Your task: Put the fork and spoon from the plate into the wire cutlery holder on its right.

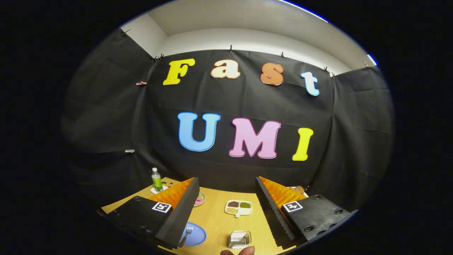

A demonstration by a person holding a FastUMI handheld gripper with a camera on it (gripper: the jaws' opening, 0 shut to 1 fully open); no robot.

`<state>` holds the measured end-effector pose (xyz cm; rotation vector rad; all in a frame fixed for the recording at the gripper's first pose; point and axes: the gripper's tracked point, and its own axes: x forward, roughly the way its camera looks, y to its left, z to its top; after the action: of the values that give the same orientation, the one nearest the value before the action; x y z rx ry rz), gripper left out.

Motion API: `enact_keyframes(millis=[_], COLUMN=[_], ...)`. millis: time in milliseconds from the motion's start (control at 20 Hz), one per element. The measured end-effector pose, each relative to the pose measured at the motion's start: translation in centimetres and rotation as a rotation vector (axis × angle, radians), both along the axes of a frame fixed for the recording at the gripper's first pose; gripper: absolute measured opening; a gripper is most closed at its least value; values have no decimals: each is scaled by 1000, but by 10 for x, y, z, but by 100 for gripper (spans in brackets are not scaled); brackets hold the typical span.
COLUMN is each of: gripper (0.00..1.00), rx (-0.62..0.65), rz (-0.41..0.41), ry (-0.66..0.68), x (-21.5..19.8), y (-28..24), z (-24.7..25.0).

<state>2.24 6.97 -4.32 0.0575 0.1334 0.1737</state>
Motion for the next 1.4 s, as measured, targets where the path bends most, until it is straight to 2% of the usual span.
enact_keyframes(millis=[250,500,650,950,1050,1100,1250,1400], gripper=[98,98,97,87,80,73,69,53], rx=[20,-81,-131,-182,-206,-195,-174,-177], rz=[121,243,279,303,283,268,228,214], ry=[244,449,608,878,943,975,1019,1051], x=[-2,-17,-28,-47,-48,-50,-45,-39], y=[54,107,129,155,154,157,162,168], z=[-74,-152,-210,-315,-346,-359,-385,-405])
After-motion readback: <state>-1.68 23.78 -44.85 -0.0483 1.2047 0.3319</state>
